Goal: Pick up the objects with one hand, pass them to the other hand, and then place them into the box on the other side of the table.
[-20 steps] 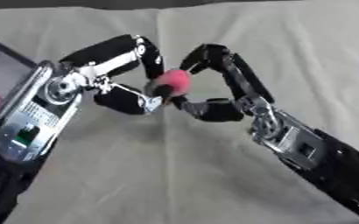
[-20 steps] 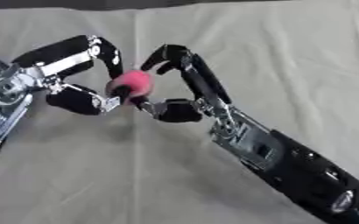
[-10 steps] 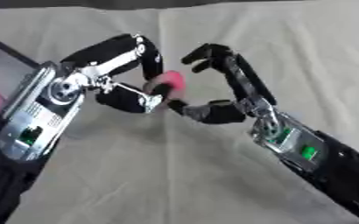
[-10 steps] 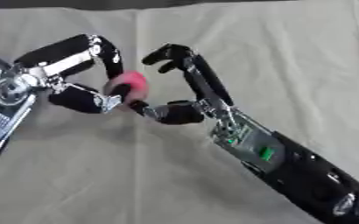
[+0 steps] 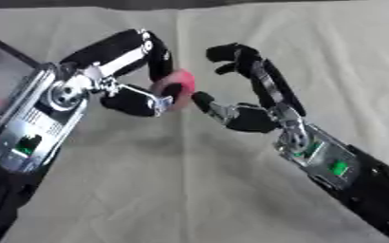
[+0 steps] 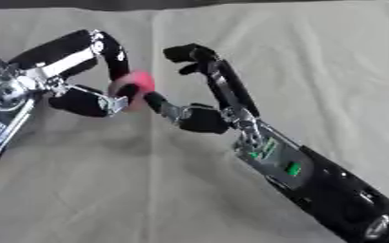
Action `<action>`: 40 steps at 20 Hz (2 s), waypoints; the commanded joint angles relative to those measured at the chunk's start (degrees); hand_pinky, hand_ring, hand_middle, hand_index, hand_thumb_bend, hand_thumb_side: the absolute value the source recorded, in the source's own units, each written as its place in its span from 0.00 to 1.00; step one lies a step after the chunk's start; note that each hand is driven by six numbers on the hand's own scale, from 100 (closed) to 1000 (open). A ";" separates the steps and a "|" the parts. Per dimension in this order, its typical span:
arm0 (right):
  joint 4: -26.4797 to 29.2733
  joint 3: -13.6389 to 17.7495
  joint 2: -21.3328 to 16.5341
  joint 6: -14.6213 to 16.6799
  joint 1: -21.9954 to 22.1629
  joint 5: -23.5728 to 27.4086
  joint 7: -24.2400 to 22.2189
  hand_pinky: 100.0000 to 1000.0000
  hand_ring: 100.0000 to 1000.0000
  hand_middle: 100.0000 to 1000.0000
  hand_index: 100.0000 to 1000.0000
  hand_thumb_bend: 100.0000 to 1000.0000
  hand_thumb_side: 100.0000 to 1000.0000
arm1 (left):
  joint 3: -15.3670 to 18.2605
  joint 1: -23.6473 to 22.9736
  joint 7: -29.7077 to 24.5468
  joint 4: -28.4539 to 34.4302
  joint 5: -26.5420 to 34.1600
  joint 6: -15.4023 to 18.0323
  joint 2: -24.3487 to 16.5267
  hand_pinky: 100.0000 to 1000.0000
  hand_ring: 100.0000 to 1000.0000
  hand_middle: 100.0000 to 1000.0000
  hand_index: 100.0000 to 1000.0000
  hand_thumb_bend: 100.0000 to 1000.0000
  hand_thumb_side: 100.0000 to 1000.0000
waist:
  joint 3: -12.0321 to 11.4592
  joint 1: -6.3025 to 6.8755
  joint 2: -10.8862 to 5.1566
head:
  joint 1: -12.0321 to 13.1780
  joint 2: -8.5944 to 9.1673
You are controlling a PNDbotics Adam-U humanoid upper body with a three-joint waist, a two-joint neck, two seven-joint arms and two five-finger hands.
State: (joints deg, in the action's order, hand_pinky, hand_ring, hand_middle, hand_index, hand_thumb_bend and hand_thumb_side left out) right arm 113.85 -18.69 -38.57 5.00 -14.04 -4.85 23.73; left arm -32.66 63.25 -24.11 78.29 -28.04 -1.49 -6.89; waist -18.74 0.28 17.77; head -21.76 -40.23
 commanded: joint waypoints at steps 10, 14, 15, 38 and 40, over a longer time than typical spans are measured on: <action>0.74 1.39 -0.48 -1.65 1.63 -1.14 2.43 0.67 0.76 0.69 0.77 0.45 0.45 | 4.18 1.91 2.99 1.81 -1.18 -0.51 -6.03 0.82 0.45 0.36 0.30 0.09 0.00 | -0.60 0.88 -1.84 | 2.46 -0.19; 0.74 1.46 -0.59 -1.78 2.05 -1.36 2.78 0.67 0.76 0.69 0.77 0.45 0.44 | 5.61 2.20 3.98 2.00 -0.49 -1.22 -8.28 0.81 0.45 0.36 0.30 0.10 0.00 | -0.78 1.00 -2.18 | 3.11 -0.32; 0.74 1.50 -0.62 -1.82 2.19 -1.40 2.88 0.67 0.76 0.69 0.77 0.45 0.44 | 6.07 2.15 4.31 2.03 -0.28 -1.48 -8.89 0.81 0.45 0.36 0.30 0.10 0.00 | -0.81 1.04 -2.25 | 3.32 -0.34; 0.74 1.85 0.08 -2.27 3.32 -2.70 3.33 0.67 0.76 0.69 0.77 0.46 0.44 | 16.19 -2.46 11.89 -0.50 8.25 -8.32 -23.24 0.85 0.44 0.35 0.30 0.00 0.00 | -1.04 0.87 -2.19 | 7.74 0.02; 0.74 1.89 0.31 -2.41 3.39 -2.89 3.40 0.67 0.76 0.69 0.77 0.46 0.44 | 16.59 -3.13 12.26 -1.05 8.59 -8.62 -24.17 0.86 0.44 0.36 0.30 0.00 0.00 | -0.99 0.73 -2.13 | 8.73 0.33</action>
State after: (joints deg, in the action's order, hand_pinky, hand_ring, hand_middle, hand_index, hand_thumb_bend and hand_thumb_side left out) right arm 113.85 -17.35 -37.89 2.70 -10.51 -7.35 27.00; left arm -17.31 59.32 -12.36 76.99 -19.91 -10.00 -28.63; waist -19.71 0.83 17.68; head -13.70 -40.64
